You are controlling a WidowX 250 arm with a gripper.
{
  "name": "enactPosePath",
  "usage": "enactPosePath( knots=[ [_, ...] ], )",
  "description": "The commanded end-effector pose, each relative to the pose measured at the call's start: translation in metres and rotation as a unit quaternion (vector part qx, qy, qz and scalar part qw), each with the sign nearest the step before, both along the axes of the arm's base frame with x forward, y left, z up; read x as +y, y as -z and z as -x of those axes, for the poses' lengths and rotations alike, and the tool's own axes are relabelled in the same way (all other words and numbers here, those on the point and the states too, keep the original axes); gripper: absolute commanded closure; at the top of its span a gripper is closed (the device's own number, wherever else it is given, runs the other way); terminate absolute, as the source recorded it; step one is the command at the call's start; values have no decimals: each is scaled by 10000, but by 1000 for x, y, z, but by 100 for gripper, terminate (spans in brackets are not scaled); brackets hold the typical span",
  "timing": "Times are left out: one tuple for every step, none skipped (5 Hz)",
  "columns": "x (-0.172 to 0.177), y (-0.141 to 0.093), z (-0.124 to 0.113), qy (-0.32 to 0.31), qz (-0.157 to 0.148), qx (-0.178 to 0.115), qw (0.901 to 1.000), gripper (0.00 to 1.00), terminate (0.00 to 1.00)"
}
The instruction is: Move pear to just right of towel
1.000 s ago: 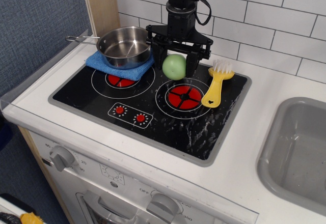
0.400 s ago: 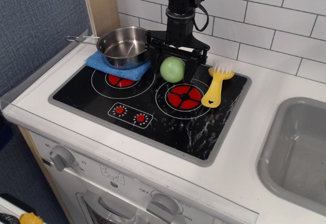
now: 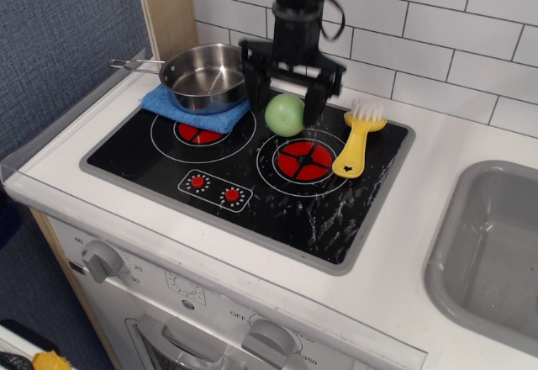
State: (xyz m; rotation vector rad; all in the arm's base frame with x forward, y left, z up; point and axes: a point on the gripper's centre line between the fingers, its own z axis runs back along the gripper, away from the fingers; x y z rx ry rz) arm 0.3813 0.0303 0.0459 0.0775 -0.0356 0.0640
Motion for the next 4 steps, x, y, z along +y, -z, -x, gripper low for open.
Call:
enactPosePath(
  knots=[
    [0, -47, 3, 228, 59, -489, 9985, 0, 0],
    [-1, -43, 4, 387, 63, -430, 9983, 0, 0],
    [-1, -43, 4, 387, 63, -430, 9983, 0, 0],
    [-1, -43, 4, 387, 63, -430, 9983, 0, 100]
  ],
)
